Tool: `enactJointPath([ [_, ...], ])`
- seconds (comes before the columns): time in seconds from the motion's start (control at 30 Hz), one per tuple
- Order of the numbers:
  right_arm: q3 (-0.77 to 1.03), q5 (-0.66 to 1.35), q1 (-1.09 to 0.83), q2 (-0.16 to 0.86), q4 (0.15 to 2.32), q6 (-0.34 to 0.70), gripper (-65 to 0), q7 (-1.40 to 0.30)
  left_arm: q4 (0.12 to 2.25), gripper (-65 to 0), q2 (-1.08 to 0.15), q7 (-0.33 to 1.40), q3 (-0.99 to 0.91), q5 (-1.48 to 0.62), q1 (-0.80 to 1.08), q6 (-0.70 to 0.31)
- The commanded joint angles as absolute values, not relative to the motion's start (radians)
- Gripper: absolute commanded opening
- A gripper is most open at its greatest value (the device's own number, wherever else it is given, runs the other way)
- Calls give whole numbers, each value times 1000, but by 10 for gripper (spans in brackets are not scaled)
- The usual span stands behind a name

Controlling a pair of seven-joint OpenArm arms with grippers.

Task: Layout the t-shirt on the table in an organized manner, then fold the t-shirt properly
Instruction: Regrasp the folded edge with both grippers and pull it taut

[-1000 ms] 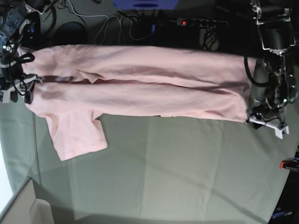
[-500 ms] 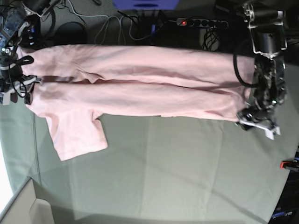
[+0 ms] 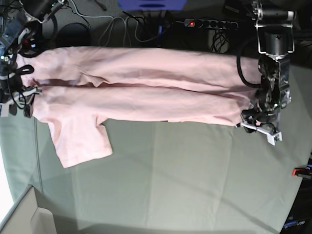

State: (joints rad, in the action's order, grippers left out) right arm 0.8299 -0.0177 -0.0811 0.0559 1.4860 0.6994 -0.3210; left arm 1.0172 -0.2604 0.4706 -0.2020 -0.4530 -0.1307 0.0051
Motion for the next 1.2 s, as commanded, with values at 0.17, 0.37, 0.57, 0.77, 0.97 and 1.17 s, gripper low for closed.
enactJointPath([
  [0.17, 829, -1, 4, 85, 1455, 698, -303, -300, 1035, -421, -271, 460, -209, -456, -147, 2],
  [0.37, 828, -1, 140, 130, 1256, 698, -304, -300, 1035, -596, -271, 460, -211, -456, -148, 2],
  [0.57, 716, -62, 173, 162, 1127, 698, -304, -294, 1035, -650, -271, 460, -211, -456, -148, 2],
  [0.77, 650, -140, 174, 157, 1076, 698, -304, -291, 1035, -650, -271, 460, -211, -456, -148, 2],
  [0.97, 610, -142, 174, 163, 1073, 698, -303, -291, 1035, -650, -271, 460, -211, -456, -148, 2],
  [1.17, 610, -142, 173, 165, 1052, 698, -303, -291, 1035, -650, -272, 460, -211, -456, -150, 2],
])
